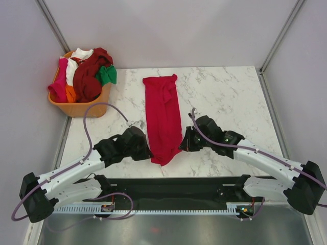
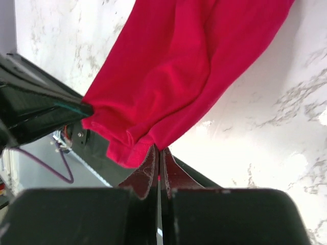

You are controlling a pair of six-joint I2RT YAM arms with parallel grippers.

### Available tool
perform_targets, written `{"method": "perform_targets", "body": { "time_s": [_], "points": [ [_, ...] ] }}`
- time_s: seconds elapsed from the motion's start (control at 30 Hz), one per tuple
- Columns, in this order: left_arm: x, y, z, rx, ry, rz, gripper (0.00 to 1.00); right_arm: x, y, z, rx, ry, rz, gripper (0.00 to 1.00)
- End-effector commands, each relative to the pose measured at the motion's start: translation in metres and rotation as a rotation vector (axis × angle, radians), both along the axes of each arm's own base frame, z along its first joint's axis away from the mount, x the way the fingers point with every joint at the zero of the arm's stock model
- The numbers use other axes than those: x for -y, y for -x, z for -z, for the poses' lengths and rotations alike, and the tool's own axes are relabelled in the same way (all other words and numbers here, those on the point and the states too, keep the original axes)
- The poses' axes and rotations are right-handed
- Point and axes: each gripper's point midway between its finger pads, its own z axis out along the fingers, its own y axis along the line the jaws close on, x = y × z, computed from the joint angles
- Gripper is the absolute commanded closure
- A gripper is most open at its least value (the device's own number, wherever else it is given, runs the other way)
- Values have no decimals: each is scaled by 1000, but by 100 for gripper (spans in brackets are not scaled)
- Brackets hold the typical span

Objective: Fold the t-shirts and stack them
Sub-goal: Fold the tshirt

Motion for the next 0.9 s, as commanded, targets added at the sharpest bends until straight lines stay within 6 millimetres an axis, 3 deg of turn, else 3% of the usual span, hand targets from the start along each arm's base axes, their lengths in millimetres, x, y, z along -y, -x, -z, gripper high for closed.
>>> {"method": "perform_targets", "body": {
  "time_s": [0.0, 0.03, 0.07, 0.1, 0.13, 0.2, 0.23, 0.33, 0.37, 0.4, 0.53, 0.6, 0.63, 0.7, 0.73, 0.87],
  "points": [
    [-3, -22, -28, 94, -59, -21, 98, 4, -24, -16, 90, 98, 28, 100],
    [-3, -28, -42, 114, -68, -29, 98, 7, -28, -17, 98, 125, 35, 100],
    [-6, -35, -47, 142, -95, -35, 98, 8, -34, -15, 105, 157, 45, 100],
    [-8, -42, -46, 140, -124, -43, 98, 6, -44, -26, 143, 168, 49, 100],
    [-5, -50, -60, 167, -115, -45, 98, 8, -50, -21, 133, 200, 58, 100],
    [-9, -63, -64, 183, -143, -41, 98, 4, -64, -32, 159, 203, 64, 100],
    [-7, -72, -68, 187, -151, -45, 98, 6, -73, -28, 153, 223, 71, 100],
    [-17, -97, -71, 196, -186, -62, 98, 2, -101, -44, 186, 214, 93, 100],
    [-15, -99, -71, 197, -194, -49, 98, 4, -104, -37, 174, 232, 95, 100],
    [-21, -109, -70, 193, -206, -71, 98, 1, -114, -48, 196, 219, 102, 100],
    [-23, -141, -74, 199, -232, -82, 98, -1, -147, -41, 184, 247, 121, 100],
    [-24, -158, -66, 190, -251, -82, 98, -6, -160, -47, 207, 246, 124, 100],
    [-22, -167, -70, 199, -246, -84, 98, -6, -167, -40, 197, 261, 124, 100],
    [-20, -185, -67, 191, -241, -83, 98, -8, -181, -47, 217, 259, 134, 100],
    [-20, -190, -66, 187, -242, -85, 98, -8, -188, -39, 204, 272, 139, 100],
    [-22, -216, -59, 166, -238, -90, 98, -10, -213, -40, 207, 262, 153, 100]
  ]
}}
